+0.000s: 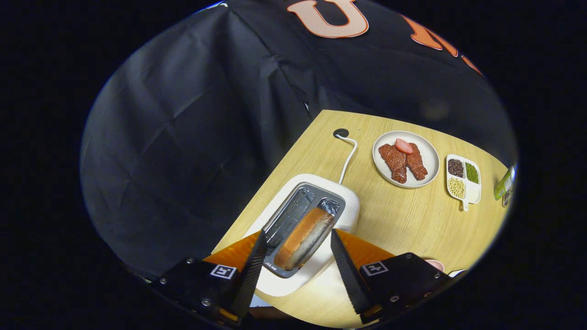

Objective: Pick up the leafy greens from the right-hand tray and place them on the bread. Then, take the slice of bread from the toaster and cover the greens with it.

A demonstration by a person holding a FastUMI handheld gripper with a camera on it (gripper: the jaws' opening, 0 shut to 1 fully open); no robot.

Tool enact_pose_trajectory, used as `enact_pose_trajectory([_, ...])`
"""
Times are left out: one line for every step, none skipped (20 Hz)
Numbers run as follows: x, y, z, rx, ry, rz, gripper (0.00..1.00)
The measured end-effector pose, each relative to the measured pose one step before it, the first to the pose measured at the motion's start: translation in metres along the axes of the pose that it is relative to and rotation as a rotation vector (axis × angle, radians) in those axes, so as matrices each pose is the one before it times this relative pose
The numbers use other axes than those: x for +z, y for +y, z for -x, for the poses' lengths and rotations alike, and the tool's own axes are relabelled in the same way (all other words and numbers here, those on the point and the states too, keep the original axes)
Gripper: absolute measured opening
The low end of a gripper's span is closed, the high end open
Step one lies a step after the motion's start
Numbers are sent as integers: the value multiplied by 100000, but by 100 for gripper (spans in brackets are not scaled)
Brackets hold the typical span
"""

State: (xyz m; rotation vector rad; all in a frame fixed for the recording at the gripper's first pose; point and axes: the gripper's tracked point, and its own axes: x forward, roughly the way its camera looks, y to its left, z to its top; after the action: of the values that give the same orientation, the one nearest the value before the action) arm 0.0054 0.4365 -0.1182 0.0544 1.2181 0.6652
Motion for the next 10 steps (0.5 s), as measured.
enact_pose_trajectory([32, -115, -259, -324, 419, -537, 81])
enact_pose_trajectory([0, -117, -230, -249, 449, -985, 76])
enact_pose_trajectory([-445, 48, -271, 619, 2281, -1229, 73])
enact_pose_trajectory([-562, 190, -164, 1213, 3130, -1632, 66])
enact_pose_trajectory([-242, 96, -257, 127, 2423, -907, 64])
enact_pose_trajectory([-12, -122, -50, -894, 2107, -340, 57])
enact_pose_trajectory([217, -78, 160, -1462, 612, 234, 55])
enact_pose_trajectory([194, -231, 46, -2031, 153, 957, 51])
enact_pose_trajectory([275, -293, 160, -2102, -29, 1493, 49])
enact_pose_trajectory([211, -197, -120, -2253, -695, 883, 45])
